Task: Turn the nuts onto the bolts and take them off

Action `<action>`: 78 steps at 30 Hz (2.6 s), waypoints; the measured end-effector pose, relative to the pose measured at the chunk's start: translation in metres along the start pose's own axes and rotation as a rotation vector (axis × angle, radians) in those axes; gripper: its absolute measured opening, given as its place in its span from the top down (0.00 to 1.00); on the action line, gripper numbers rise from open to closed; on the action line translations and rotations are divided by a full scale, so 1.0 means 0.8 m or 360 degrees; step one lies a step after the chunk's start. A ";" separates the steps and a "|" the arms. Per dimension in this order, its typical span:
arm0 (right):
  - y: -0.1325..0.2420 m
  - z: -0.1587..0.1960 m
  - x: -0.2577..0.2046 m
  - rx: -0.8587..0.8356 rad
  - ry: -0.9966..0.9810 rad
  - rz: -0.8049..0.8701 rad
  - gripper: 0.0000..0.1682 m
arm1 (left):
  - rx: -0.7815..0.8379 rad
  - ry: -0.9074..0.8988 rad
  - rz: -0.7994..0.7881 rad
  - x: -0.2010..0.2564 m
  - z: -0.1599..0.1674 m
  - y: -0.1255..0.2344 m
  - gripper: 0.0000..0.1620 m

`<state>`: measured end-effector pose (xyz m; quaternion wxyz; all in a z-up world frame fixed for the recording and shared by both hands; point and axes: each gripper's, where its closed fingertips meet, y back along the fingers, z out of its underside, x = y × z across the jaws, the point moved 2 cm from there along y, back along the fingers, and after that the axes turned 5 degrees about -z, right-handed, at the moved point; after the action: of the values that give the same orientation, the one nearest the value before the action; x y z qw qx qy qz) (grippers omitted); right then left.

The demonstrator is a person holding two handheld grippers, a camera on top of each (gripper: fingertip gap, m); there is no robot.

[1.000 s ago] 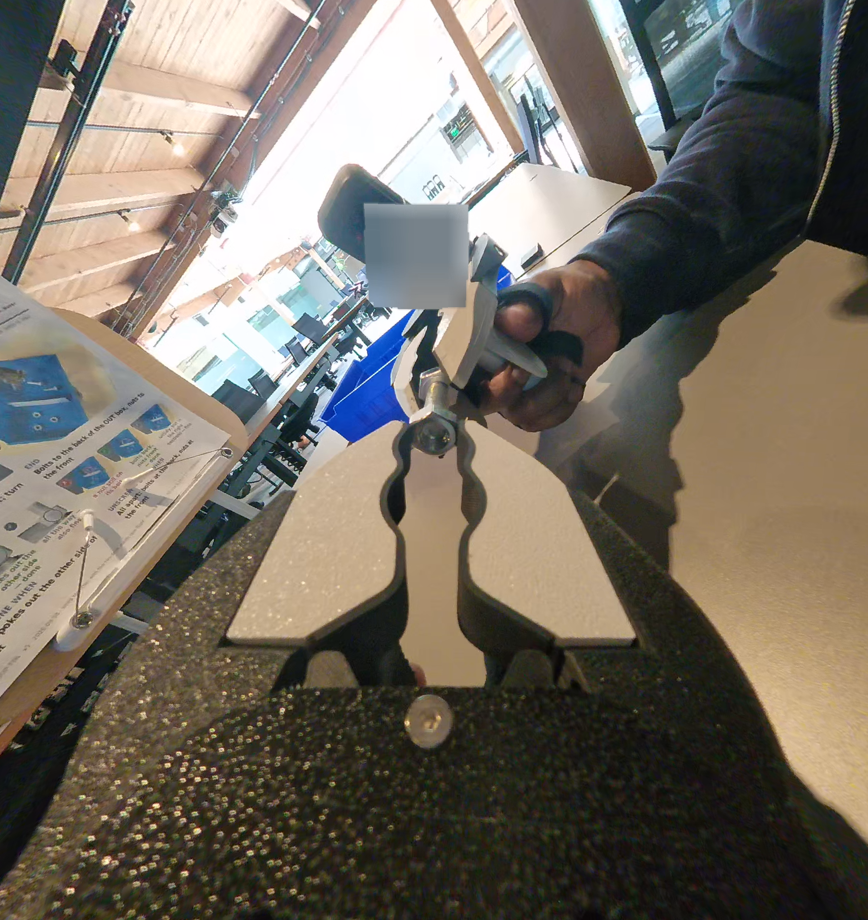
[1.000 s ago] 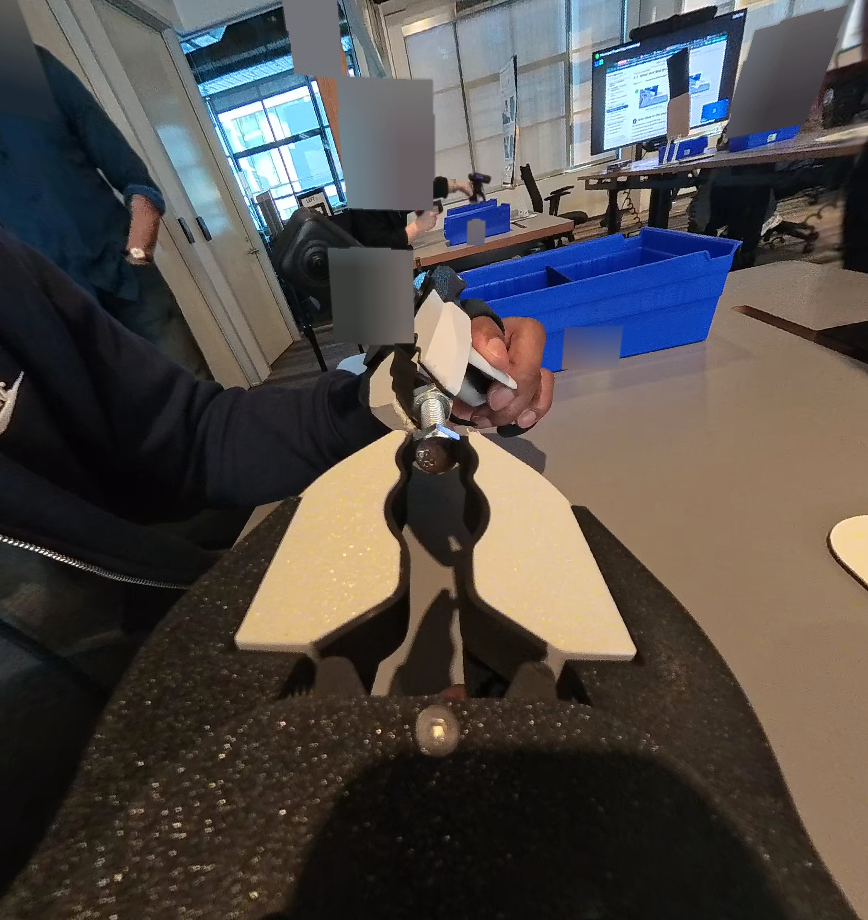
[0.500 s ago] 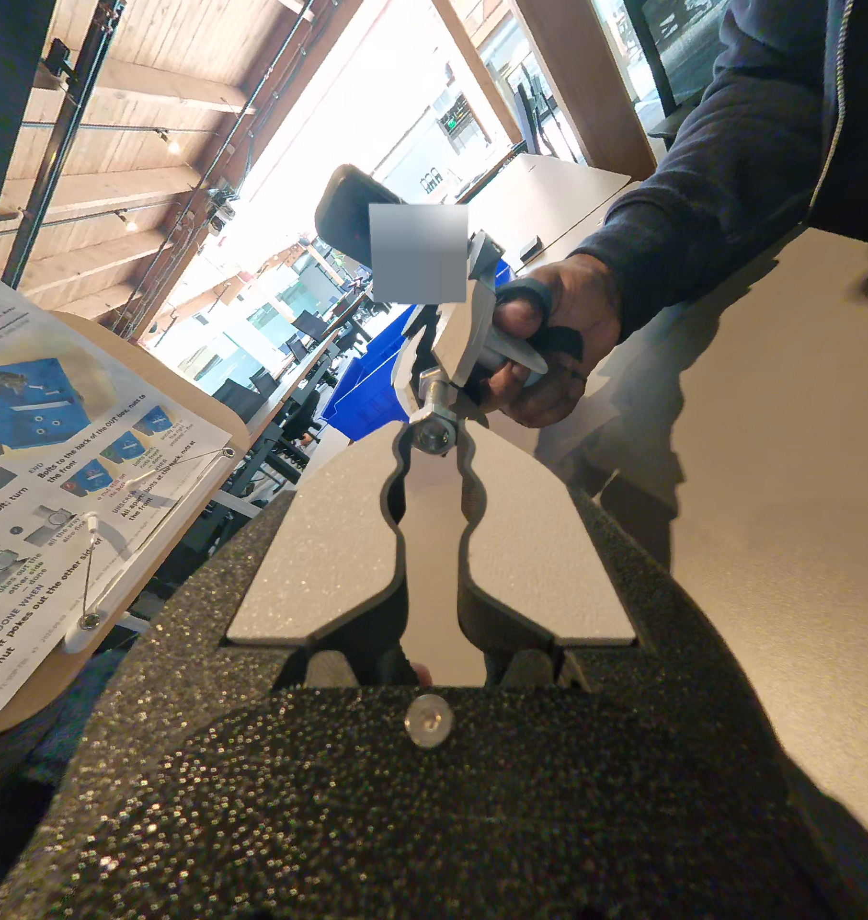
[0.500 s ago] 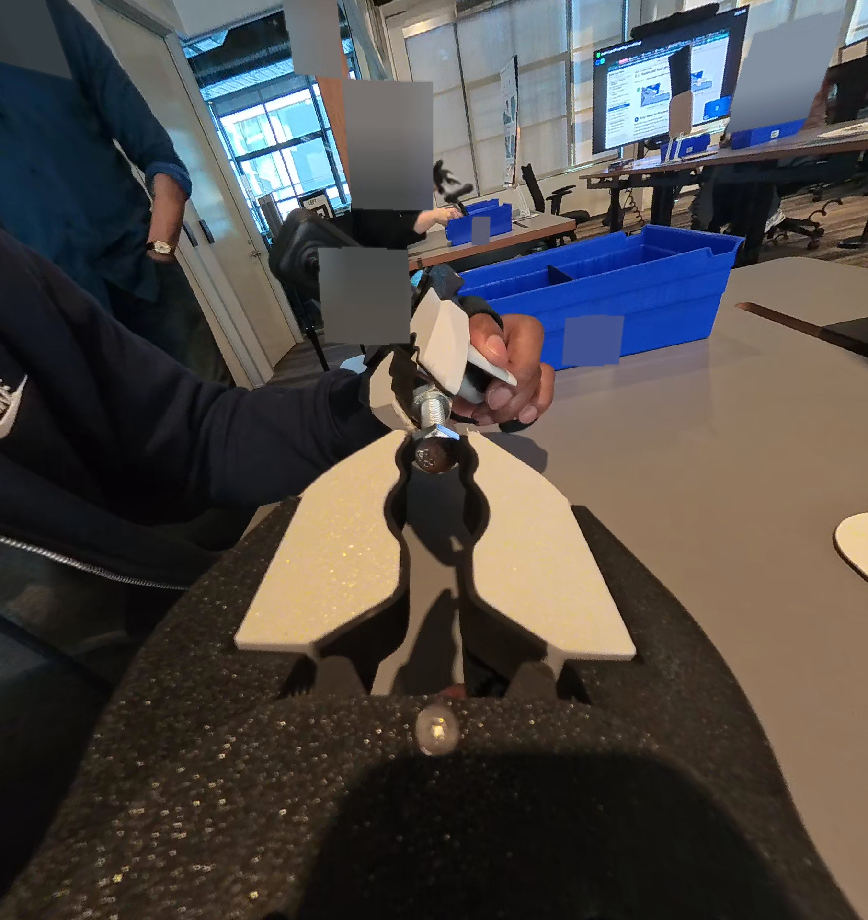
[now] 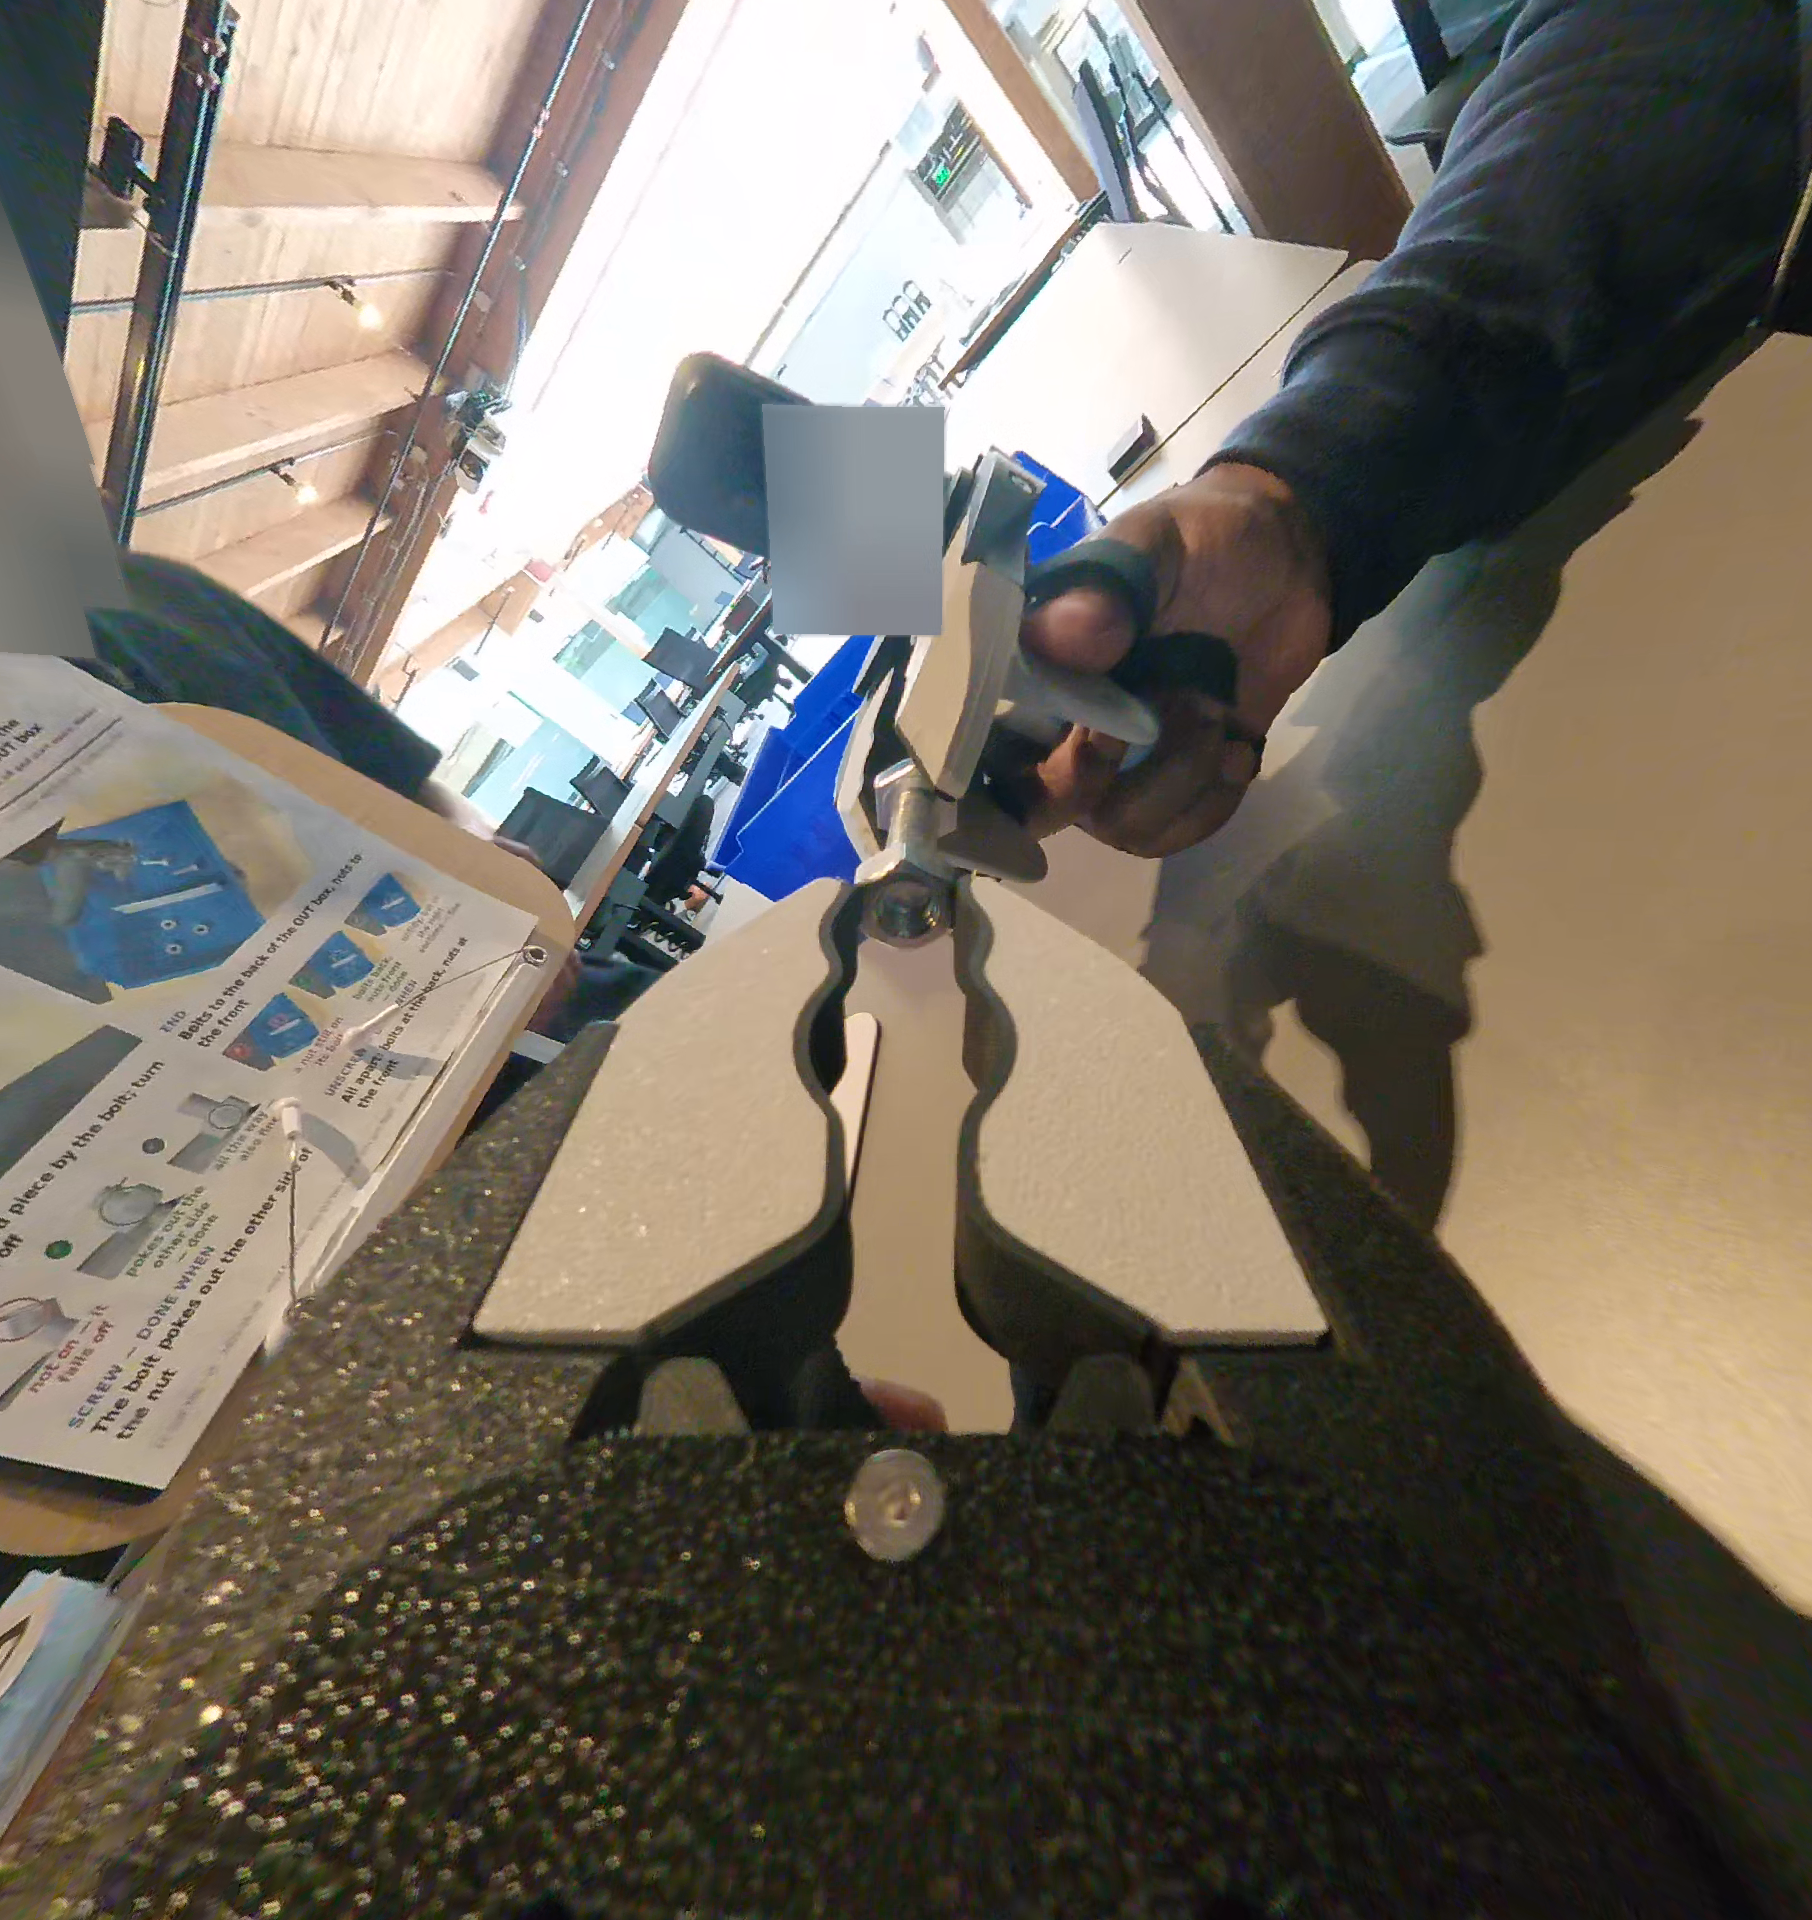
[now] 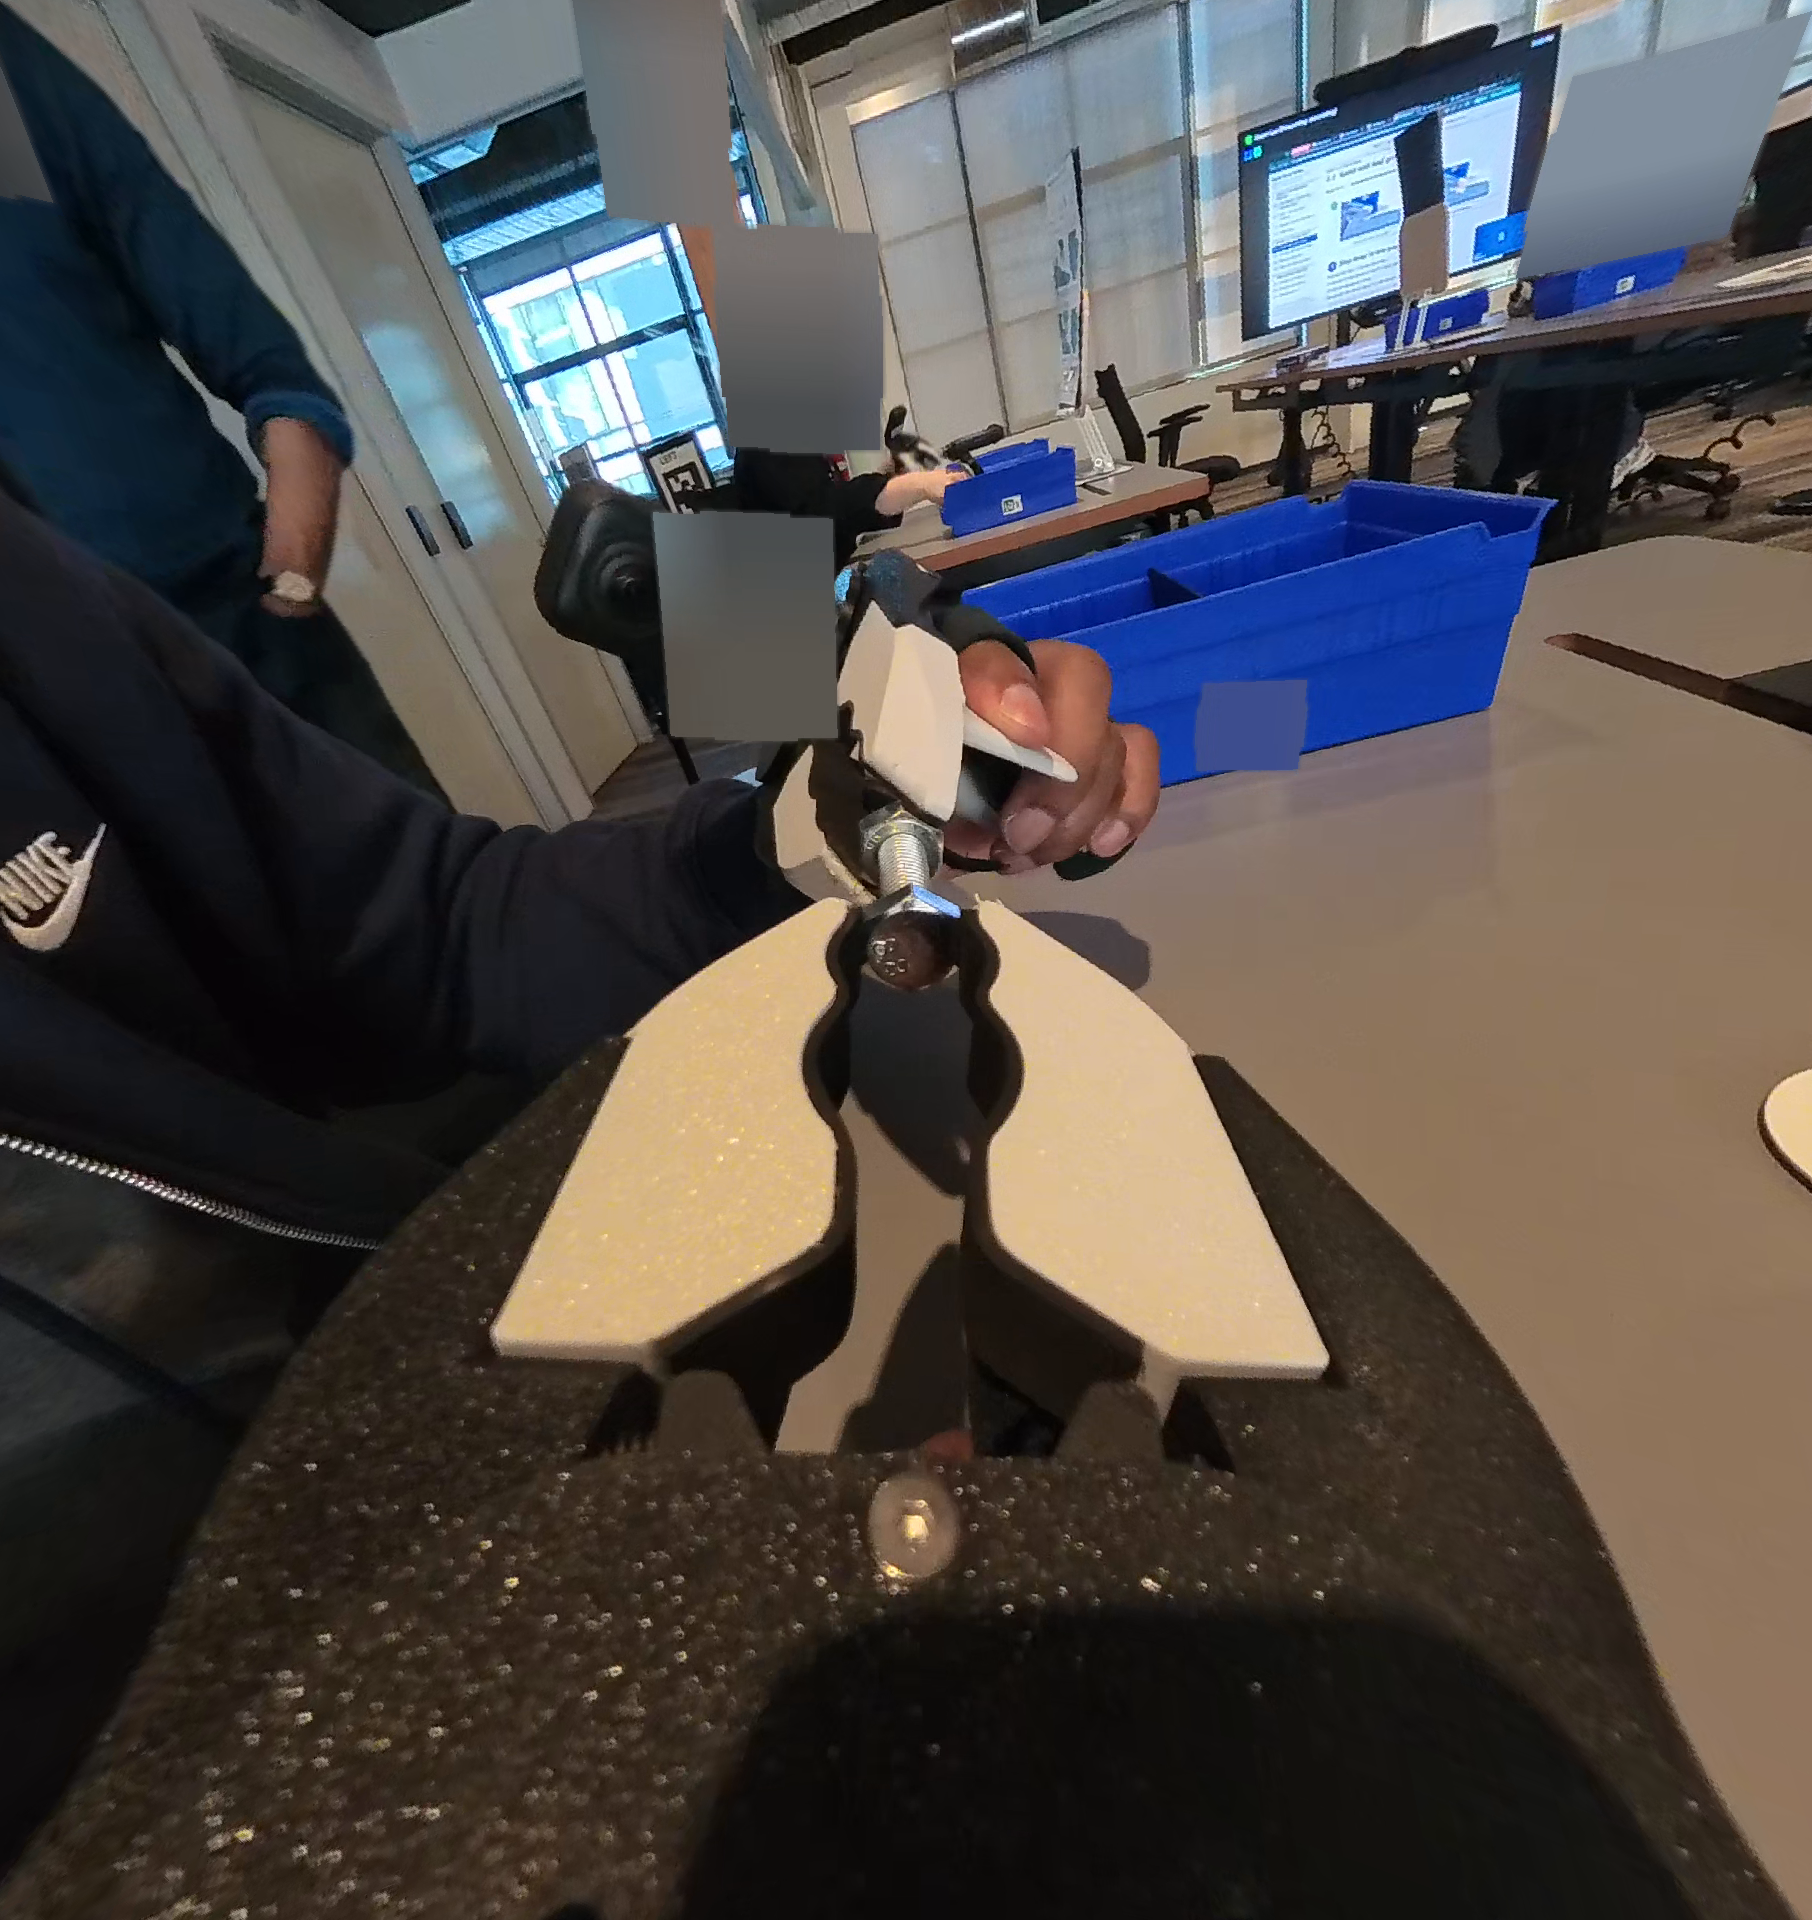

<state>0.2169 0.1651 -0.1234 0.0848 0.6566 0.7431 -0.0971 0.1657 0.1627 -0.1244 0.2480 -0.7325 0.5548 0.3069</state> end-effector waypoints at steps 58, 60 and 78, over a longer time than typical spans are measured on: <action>0.003 -0.003 -0.001 0.0048 -0.0072 -0.0048 0.90 | -0.0123 -0.0416 -0.0081 -0.001 -0.005 -0.002 0.90; 0.003 -0.003 0.000 0.0045 -0.0073 -0.0044 0.90 | -0.0116 -0.0392 -0.0075 -0.001 -0.004 -0.002 0.90; 0.004 -0.003 0.001 0.0057 -0.0085 -0.0043 0.90 | -0.0074 -0.0279 -0.0060 -0.001 -0.003 -0.004 0.89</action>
<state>0.2202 0.1673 -0.1215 0.0915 0.6452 0.7475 -0.1289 0.1689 0.1626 -0.1221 0.2843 -0.7187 0.5098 0.3779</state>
